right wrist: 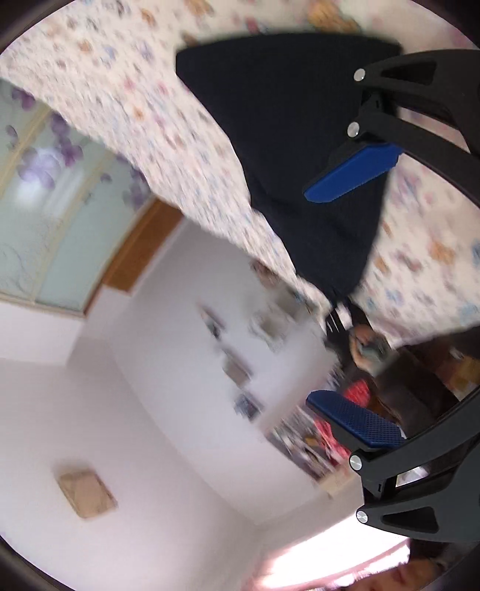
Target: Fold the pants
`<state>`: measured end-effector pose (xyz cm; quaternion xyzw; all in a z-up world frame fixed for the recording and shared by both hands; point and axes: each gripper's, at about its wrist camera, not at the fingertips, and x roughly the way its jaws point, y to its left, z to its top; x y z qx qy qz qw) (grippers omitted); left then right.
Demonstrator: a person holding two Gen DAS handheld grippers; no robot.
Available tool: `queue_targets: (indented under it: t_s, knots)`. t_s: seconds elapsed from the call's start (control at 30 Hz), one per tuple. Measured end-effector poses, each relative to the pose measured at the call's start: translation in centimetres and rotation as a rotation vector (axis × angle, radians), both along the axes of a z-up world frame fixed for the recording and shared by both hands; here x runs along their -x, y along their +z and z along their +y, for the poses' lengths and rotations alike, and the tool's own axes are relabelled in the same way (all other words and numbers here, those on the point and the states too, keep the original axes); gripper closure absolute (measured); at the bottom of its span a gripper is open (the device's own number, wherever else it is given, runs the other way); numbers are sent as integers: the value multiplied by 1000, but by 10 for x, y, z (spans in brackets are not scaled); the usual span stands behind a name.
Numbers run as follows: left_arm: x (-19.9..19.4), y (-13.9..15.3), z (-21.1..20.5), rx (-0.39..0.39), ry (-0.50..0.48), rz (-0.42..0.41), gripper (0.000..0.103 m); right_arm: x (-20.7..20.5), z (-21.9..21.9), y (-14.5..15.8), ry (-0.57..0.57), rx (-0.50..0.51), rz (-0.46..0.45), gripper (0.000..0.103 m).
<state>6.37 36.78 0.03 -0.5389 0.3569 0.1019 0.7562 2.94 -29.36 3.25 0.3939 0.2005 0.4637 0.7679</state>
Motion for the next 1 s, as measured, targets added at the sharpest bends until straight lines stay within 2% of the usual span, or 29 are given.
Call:
queue_targets:
  t_s: [0.1, 0.13, 0.2, 0.3, 0.33, 0.37, 0.4, 0.43, 0.5, 0.57, 0.63, 0.77, 1.0]
  knots:
    - [1, -5, 0, 21, 23, -1, 82, -28, 5, -39, -26, 83, 233, 1]
    - [2, -7, 0, 29, 30, -1, 81, -35, 10, -49, -22, 133, 291, 7]
    - [2, -9, 0, 39, 37, 1, 78, -28, 12, -40, -33, 166, 251, 3]
    - [3, -11, -1, 50, 34, -8, 68, -14, 9, -28, -16, 97, 150, 1]
    - [2, -13, -1, 59, 29, -20, 59, -17, 12, -32, -33, 148, 177, 1]
    - [1, -13, -2, 63, 23, -28, 54, -25, 17, -41, -20, 195, 242, 1]
    - [0, -12, -3, 57, 17, -31, 54, -25, 18, -42, -23, 197, 248, 1]
    - [-2, -9, -5, 37, 7, -33, 56, -22, 16, -40, -30, 177, 227, 1]
    - [-4, -3, -9, -26, -7, -10, 73, -19, 9, -42, -27, 113, 214, 1]
    - [-1, -5, -6, -18, -1, -22, 81, -20, 1, -48, -28, 38, 222, 1]
    - [2, -6, -5, 2, 10, -46, 83, -18, -6, -52, -29, -26, 223, 1]
    - [0, 7, -14, -90, -2, -47, 88, -18, -8, -54, -31, -39, 217, 1]
    - [-16, 72, -52, -379, -89, -54, 89, -20, 1, -51, -42, 26, 226, 1]
